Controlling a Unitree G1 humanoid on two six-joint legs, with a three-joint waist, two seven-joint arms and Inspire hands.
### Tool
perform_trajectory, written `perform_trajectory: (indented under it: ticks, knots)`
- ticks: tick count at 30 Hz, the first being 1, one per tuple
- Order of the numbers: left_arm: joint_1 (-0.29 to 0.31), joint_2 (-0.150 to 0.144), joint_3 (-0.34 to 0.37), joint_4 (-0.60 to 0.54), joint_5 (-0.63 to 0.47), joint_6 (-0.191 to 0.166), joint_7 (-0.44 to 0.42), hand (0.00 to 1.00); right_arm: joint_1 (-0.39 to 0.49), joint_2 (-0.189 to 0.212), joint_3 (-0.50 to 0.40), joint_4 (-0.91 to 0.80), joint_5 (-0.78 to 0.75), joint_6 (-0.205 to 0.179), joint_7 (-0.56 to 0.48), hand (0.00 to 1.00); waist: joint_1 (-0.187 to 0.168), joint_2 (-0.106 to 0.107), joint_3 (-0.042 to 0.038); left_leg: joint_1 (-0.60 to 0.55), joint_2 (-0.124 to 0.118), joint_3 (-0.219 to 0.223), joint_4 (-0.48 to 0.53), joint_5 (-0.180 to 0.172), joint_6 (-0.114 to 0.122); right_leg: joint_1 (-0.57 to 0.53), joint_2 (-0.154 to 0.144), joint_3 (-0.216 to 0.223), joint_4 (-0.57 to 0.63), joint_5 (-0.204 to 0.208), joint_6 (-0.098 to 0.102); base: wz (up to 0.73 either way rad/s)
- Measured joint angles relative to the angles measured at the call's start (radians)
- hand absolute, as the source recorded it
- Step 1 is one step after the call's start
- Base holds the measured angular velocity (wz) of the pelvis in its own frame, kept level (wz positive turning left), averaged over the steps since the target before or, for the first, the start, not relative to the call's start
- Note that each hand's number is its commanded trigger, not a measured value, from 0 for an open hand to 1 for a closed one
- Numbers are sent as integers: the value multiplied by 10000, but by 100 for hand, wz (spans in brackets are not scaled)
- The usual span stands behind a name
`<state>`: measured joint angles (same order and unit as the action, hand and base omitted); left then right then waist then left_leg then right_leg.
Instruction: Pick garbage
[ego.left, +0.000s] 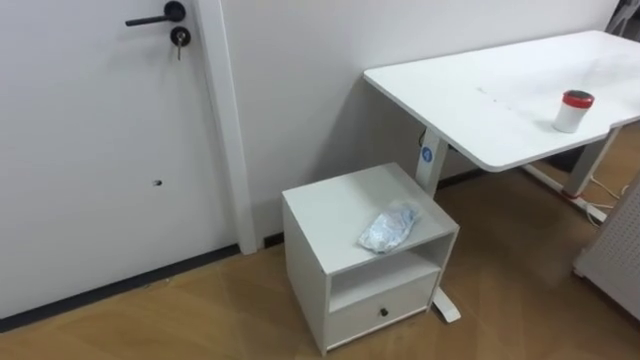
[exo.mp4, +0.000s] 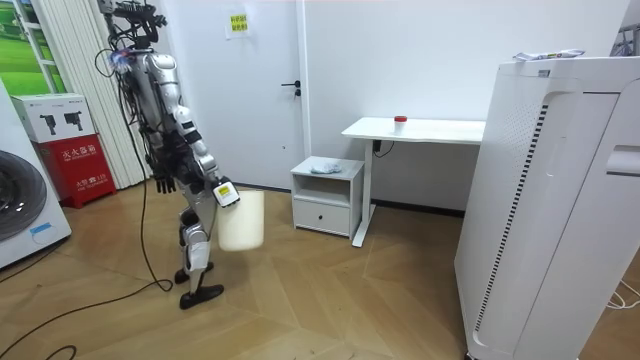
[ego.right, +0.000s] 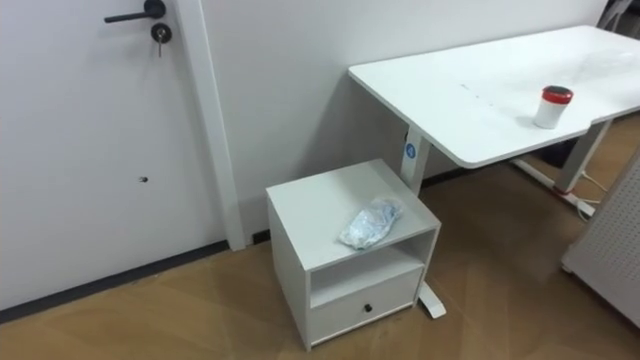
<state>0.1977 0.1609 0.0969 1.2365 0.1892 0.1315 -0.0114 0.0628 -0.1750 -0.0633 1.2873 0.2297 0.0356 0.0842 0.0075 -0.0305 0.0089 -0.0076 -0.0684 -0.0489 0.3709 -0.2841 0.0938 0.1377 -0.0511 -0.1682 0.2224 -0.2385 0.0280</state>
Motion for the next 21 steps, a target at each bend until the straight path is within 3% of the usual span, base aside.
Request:
perform_trajectory:
  ticks: [4,7,9,12,13,14,16,17,18,19,20,21]
  knots:
    - [-36,20,75,43,1,13,-94,0,-25,21,6,-40,-7,23,60,100,132,-22,55,-338,273,161,892,-546,-182,-244,150,-106,749,-529,-153,-14]
    - [-95,10,73,136,17,34,-203,0,-20,-10,5,-59,42,21,55,100,151,-21,37,-536,445,202,1490,-880,-363,-550,257,-26,1481,-1033,-277,-9]
    - [-91,-3,5,112,-5,121,-199,0,57,-72,21,-118,298,-11,55,100,111,69,-86,-697,571,240,1661,-914,-498,-689,310,-6,1617,-1180,-418,2]
    - [-27,14,-33,98,0,228,-191,0,56,-166,36,-6,574,-22,36,100,-14,7,-115,-954,601,574,1996,-739,-735,-781,317,-44,1637,-1242,-532,16]
    - [15,45,-41,92,18,276,-189,0,54,-160,32,-15,630,-27,0,100,-82,-74,-117,-1675,633,924,3116,-338,-834,-749,288,101,1643,-1339,-704,31]
    - [-13,42,-46,76,-8,296,-186,0,105,-159,30,8,813,-28,-70,100,-115,-157,-101,-2298,464,1068,3482,-297,-716,-648,238,384,1607,-1367,-745,34]
    - [51,19,-205,27,-9,285,-198,0,171,-240,29,3,898,19,-153,100,17,-209,-92,-3099,209,1281,2312,-133,-751,-613,151,750,1591,-1531,-824,-2]
    - [204,10,-219,-8,-9,278,-197,0,156,-263,34,-2,872,94,-185,100,220,-200,-80,-3493,185,1323,1219,360,-867,-559,145,1011,1566,-1629,-785,-56]
    - [357,20,-201,-3,-16,280,-182,0,143,-267,94,-32,768,101,-183,100,377,-137,-57,-3682,248,1315,419,1251,-791,-455,108,1152,1554,-1752,-746,-68]
    - [408,35,-201,1,-34,280,-174,0,149,-266,169,-75,703,96,-181,100,426,-112,-42,-3694,272,1312,247,1667,-725,-367,80,1220,1522,-1806,-679,-63]
    - [435,46,-199,-2,-60,225,-175,0,184,-270,251,-125,659,97,-167,100,432,-144,-76,-3654,216,1342,307,2167,-501,-213,31,1361,1410,-1920,-572,-40]
    - [416,47,-199,-15,-70,124,-176,0,198,-267,267,-149,637,95,-157,100,422,-213,-77,-3650,192,1456,422,2207,-419,-173,-44,1387,1398,-2001,-507,-43]
